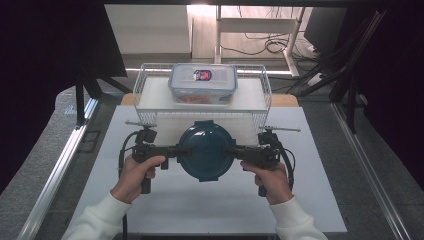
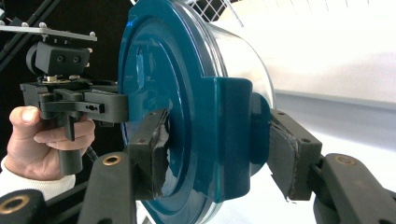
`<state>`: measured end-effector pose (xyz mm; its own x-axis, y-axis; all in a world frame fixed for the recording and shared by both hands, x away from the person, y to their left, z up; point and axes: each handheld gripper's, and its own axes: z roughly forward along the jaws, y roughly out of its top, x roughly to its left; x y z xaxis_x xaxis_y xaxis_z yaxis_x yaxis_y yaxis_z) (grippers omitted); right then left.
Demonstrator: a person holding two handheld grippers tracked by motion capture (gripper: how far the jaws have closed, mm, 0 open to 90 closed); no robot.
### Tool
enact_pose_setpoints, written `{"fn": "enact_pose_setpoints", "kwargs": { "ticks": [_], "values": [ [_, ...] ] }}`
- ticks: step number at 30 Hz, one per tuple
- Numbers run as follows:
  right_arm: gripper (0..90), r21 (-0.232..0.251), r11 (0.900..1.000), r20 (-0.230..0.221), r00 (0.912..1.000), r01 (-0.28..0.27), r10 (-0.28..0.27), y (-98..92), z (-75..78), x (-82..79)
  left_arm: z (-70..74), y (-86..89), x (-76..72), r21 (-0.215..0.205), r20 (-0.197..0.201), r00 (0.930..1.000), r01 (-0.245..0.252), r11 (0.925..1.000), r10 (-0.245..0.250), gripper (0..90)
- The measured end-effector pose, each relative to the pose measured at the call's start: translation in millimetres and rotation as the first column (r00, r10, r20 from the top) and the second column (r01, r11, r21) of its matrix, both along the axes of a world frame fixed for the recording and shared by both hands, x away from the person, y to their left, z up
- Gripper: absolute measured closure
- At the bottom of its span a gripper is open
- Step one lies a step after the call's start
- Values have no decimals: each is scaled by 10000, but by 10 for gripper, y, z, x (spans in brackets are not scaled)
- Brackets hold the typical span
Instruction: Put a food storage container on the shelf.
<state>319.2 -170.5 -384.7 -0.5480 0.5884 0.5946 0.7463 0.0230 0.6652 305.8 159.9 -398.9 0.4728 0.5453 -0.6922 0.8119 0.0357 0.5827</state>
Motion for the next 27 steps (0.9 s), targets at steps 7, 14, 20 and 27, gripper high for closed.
{"fn": "enact_pose_setpoints", "kwargs": {
  "ticks": [7, 14, 20, 27],
  "values": [
    [434, 122, 9999, 188, 9998, 72, -74, 21, 143, 43, 153, 25, 54, 49, 210, 9998, 30, 10000, -31, 420],
    [434, 172, 9998, 300, 9995, 74, -80, 55, 250, 94, 262, 59, 102, 31, 332, 9994, 13, 10000, -14, 420],
    [434, 253, 9996, 492, 9987, 108, -120, 61, 373, 117, 417, 61, 126, 74, 502, 9987, -44, 10000, 40, 420],
    [435, 321, 9995, 694, 9976, 44, -66, 74, 567, 151, 642, 83, 169, 131, 759, 9971, -41, 9999, 31, 421]
  ]
}}
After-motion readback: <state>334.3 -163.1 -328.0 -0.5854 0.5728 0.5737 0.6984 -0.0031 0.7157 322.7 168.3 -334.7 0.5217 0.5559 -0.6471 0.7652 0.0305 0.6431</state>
